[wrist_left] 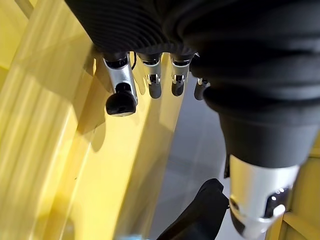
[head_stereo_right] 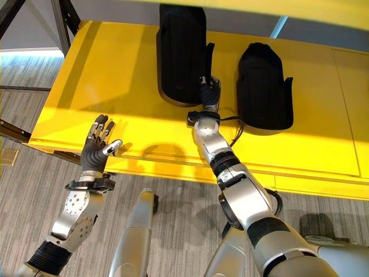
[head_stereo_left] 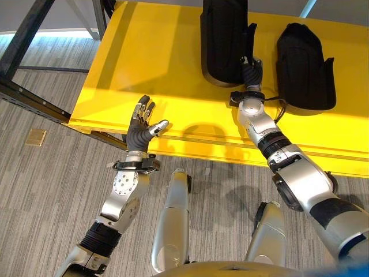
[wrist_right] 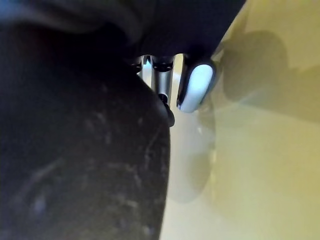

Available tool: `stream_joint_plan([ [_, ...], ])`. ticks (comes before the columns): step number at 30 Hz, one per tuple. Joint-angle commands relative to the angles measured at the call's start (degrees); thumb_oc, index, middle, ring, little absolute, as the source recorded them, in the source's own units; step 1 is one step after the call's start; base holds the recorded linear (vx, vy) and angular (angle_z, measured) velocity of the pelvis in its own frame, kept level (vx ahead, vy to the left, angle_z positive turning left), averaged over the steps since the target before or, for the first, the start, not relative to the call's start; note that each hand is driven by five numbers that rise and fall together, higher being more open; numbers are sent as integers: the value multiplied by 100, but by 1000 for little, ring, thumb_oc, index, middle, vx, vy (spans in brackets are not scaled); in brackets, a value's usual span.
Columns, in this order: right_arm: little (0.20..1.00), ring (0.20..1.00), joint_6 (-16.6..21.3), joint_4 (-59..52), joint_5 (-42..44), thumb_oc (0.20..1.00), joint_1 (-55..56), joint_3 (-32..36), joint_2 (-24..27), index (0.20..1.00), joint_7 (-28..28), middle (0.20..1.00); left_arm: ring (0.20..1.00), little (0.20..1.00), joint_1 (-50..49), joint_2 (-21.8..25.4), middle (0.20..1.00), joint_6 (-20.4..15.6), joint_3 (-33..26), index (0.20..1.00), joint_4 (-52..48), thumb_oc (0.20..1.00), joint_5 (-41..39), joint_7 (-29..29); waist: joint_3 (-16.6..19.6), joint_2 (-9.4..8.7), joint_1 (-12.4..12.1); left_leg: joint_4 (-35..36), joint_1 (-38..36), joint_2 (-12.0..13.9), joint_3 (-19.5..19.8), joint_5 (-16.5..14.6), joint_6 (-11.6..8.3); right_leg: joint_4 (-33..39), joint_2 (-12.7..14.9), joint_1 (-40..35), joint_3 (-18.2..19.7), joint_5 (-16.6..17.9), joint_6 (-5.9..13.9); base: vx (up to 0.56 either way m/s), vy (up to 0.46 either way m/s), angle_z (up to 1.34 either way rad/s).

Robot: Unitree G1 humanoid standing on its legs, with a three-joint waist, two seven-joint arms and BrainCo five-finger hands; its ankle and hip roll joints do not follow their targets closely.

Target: Move parts from the plastic box to the shelf.

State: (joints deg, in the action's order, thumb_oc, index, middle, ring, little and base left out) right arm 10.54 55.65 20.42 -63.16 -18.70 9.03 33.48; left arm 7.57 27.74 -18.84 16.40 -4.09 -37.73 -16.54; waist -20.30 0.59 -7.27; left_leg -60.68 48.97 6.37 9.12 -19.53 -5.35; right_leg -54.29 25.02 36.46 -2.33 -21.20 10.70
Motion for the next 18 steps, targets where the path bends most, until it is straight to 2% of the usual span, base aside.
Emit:
stream_joint_plan([
  [1,200,200,-55,506,140,200,133,59,-202,200,-44,200,1000,1000,320,-104,1000,61,418,1000,301,1000,-183,-22,-66,122,-178,-355,103,-4,-93,-346,242,-762,-338,782,13,41,-576,0,0,0],
  [18,200,200,-106,722,28,200,439,1,-407,200,-45,200,1000,1000,363,-188,1000,46,425,1000,356,1000,-156,-68,-109,133,-161,-336,151,-6,-125,-329,246,-784,-334,853,41,34,-597,0,0,0],
])
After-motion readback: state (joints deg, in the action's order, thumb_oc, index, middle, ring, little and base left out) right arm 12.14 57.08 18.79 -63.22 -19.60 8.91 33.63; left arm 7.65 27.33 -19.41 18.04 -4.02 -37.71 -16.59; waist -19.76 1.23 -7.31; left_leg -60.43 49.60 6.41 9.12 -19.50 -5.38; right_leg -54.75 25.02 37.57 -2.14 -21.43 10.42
